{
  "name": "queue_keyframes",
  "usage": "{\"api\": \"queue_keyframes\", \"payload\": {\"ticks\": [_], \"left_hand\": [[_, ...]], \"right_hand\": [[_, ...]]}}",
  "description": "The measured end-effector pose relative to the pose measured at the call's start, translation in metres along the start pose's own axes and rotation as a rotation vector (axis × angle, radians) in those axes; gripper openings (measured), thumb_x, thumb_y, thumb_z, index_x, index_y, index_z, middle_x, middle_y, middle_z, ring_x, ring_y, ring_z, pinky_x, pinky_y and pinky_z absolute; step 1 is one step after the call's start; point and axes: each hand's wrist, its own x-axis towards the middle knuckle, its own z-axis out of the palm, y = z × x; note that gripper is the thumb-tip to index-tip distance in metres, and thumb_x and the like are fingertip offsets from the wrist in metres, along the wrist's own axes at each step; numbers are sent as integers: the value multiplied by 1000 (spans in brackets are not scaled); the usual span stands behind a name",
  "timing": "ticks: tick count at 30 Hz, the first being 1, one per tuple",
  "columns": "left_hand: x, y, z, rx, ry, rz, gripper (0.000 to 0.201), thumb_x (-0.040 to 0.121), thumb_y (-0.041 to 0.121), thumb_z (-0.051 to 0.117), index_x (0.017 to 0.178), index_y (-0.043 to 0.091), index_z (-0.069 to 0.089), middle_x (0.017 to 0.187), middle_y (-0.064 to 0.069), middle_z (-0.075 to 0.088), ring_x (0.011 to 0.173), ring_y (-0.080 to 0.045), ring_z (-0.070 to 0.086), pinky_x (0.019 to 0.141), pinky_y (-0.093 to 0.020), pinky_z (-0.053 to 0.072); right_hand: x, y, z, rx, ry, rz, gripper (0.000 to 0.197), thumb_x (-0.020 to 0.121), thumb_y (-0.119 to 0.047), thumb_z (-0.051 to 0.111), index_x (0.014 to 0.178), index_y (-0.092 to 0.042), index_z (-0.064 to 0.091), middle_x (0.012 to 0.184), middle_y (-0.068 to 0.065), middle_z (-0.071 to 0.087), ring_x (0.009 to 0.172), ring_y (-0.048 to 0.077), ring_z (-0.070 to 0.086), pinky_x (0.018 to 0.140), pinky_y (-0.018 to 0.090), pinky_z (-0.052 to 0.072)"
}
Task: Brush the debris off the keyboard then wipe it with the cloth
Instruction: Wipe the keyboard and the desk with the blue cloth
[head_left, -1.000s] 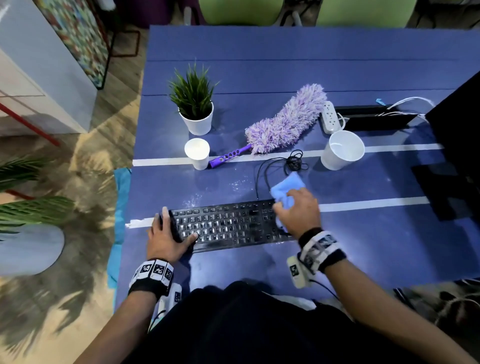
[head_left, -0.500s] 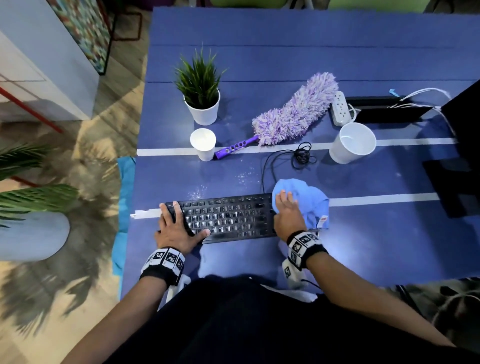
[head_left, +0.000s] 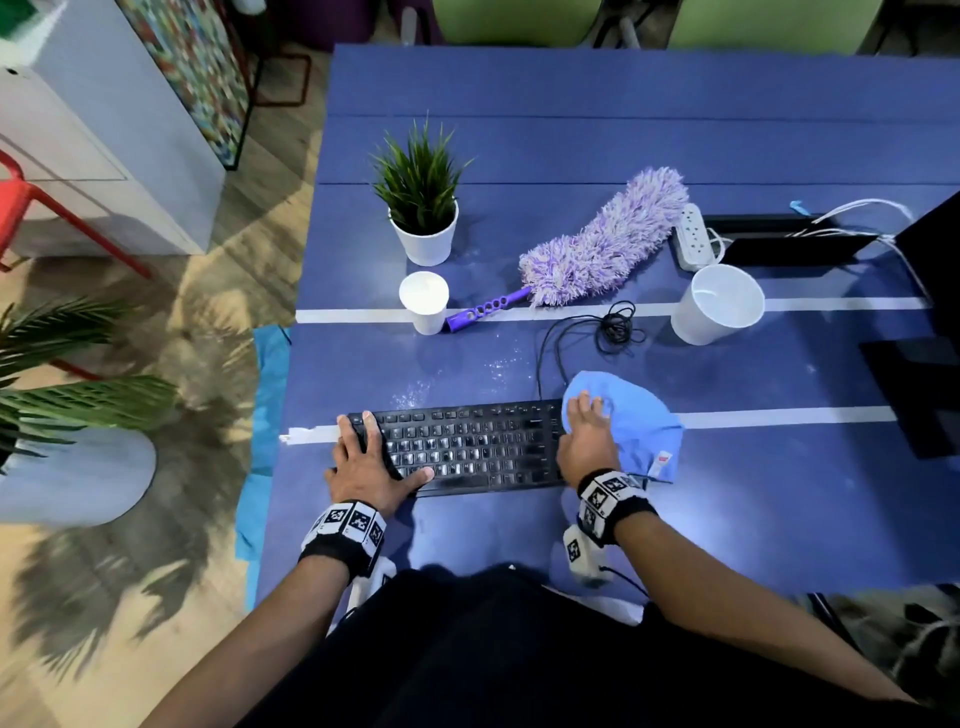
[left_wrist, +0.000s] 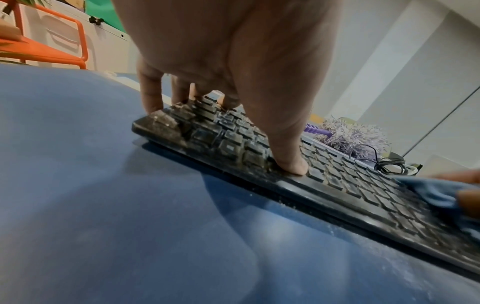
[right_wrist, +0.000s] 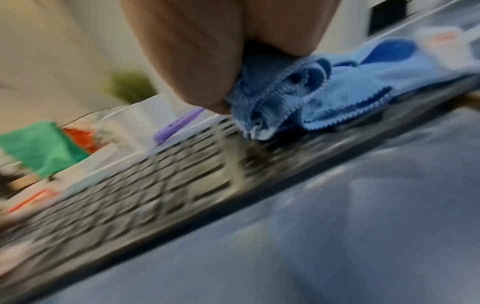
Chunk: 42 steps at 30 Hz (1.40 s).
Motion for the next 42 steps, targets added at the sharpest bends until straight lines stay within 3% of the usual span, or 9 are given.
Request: {"api": "queue_keyframes", "payload": {"ticks": [7, 12, 17, 20, 27, 30, 33, 39, 42], "left_hand": [[1, 3, 0, -21, 16, 1, 130, 66, 84, 61, 156, 19, -8, 162, -18, -14, 146, -39, 17, 110, -54, 33], [2, -1, 1, -49, -12, -14, 130, 65, 84, 62, 156, 23, -9, 163, -14, -16, 148, -38, 15, 111, -54, 30], [2, 0, -4, -78, -39, -12, 128, 67, 80, 65, 156, 23, -7, 163, -16, -13, 149, -37, 12, 115, -52, 28], [-2, 13, -13, -51, -6, -19, 118, 74, 71, 65, 156, 18, -1, 163, -20, -5, 151, -37, 3, 120, -50, 15], [-25, 133, -14, 53, -2, 578, 79, 90, 48, 55, 156, 26, 18, 166, -8, -1, 152, -30, -7, 122, -48, -1], [-26, 181, 1, 153, -137, 664, 79, 90, 38, 59, 156, 30, 17, 166, -5, -8, 152, -30, -9, 121, -55, 0], [-21, 195, 18, 266, -194, 594, 73, 95, 33, 50, 157, 28, 12, 163, -2, -19, 152, -30, -10, 119, -61, 5], [-2, 166, 15, 258, -103, 295, 62, 103, 30, 34, 158, 20, 5, 166, -2, -3, 152, -27, -1, 120, -52, 11], [6, 103, 5, 268, -141, 105, 69, 101, 24, 39, 157, 18, -1, 166, 1, -4, 153, -25, 0, 120, -46, 18]], "right_hand": [[-23, -114, 27, 47, -200, -392, 65, 92, -2, 41, 152, -6, 16, 163, 8, -1, 150, 33, -8, 120, 38, -6], [-21, -73, 7, 435, -276, -493, 68, 86, -1, 49, 150, -14, 31, 159, 7, 23, 150, 21, 11, 122, 30, 6], [-37, -8, -8, 439, 38, -428, 70, 83, -50, 58, 140, -11, 49, 148, 8, 46, 141, 20, 35, 118, 32, 23], [-35, 28, -15, 405, 212, -160, 59, 86, -49, 54, 129, -8, 60, 138, 14, 56, 137, 31, 43, 116, 42, 30], [-46, 52, -17, 249, 1, -234, 54, 89, -30, 55, 141, -17, 48, 147, 10, 47, 141, 27, 37, 116, 27, 16], [-43, 59, -23, 245, -13, -243, 59, 86, -27, 57, 144, -24, 43, 158, 8, 29, 135, 29, 45, 111, 32, 34], [-44, 70, -27, 102, -124, -195, 77, 89, -35, 57, 154, -31, 16, 164, 1, -3, 131, 30, 47, 97, 36, 45], [-42, 80, -29, -86, -168, -236, 84, 93, -24, 54, 155, -30, -2, 163, -1, -13, 141, 31, 32, 116, 35, 26], [-39, 77, -31, -111, -209, -207, 81, 95, -28, 54, 155, -29, 0, 163, -3, -12, 139, 32, 34, 114, 44, 34]]}}
